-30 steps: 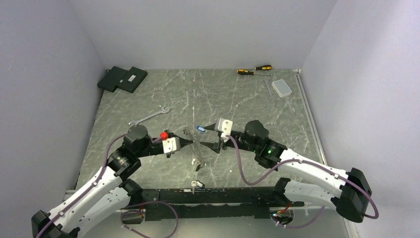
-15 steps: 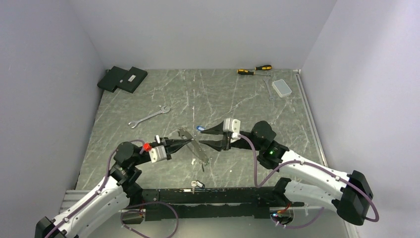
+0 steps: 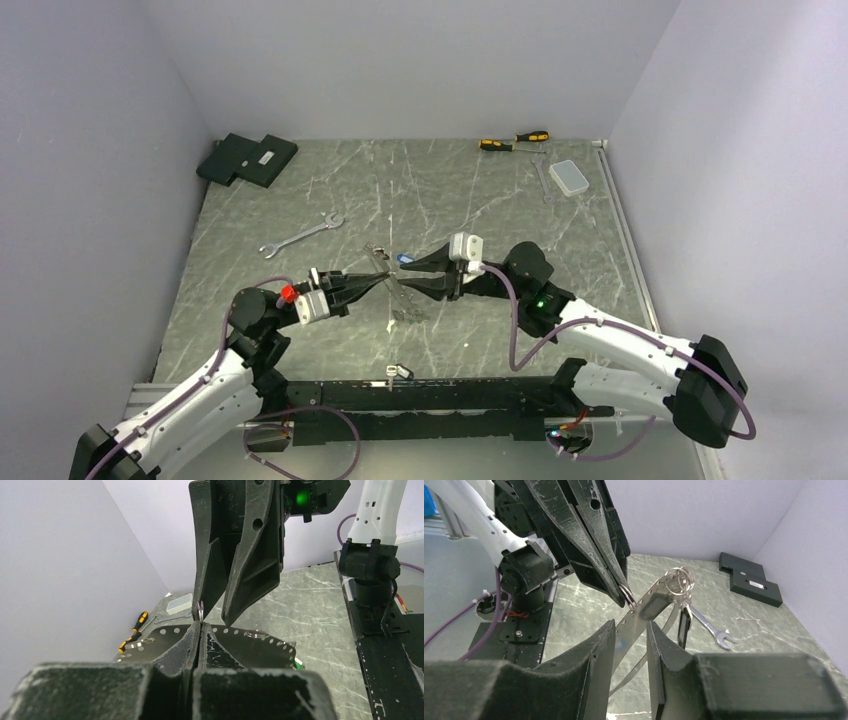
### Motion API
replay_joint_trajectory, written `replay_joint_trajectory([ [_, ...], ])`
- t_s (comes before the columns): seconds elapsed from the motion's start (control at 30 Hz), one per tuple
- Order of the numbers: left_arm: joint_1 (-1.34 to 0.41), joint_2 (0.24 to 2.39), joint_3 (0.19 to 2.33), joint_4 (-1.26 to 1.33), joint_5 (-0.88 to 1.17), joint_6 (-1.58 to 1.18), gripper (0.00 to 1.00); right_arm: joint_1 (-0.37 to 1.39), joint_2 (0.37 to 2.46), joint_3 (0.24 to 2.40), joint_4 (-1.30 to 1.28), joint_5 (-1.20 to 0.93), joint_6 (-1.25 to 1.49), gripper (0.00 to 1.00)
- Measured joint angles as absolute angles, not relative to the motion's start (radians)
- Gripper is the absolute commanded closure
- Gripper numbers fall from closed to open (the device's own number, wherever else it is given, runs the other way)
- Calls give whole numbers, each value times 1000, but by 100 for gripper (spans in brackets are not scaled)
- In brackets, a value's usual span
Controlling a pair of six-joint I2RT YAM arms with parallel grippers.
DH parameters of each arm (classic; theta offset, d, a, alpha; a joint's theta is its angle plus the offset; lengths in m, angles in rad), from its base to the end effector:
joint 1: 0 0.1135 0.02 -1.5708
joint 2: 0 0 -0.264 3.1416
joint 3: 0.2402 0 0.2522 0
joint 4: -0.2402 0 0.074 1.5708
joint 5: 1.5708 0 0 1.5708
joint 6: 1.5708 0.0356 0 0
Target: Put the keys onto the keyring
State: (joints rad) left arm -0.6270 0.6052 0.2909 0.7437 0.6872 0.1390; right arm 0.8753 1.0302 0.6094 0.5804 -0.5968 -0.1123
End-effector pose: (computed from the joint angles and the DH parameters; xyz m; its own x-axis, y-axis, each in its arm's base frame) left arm 0.1055 -0.1044 0.2873 0.4614 -0.2021 -0.8639 0.8650 0.3186 0.3875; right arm 0.1348 0.1927 0.3110 0.2122 0.1096 -0.9711 -0.9729 0.1170 -0.1994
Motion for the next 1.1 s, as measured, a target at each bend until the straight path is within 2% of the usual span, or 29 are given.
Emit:
replay_joint_trajectory([
  [0.73,-627,627,291,747,695,136,100,846,1070,610,658,-678,-43,79],
  [1.1,-627,640,291,755,710,134,100,844,1077,610,669,-688,-34,100],
])
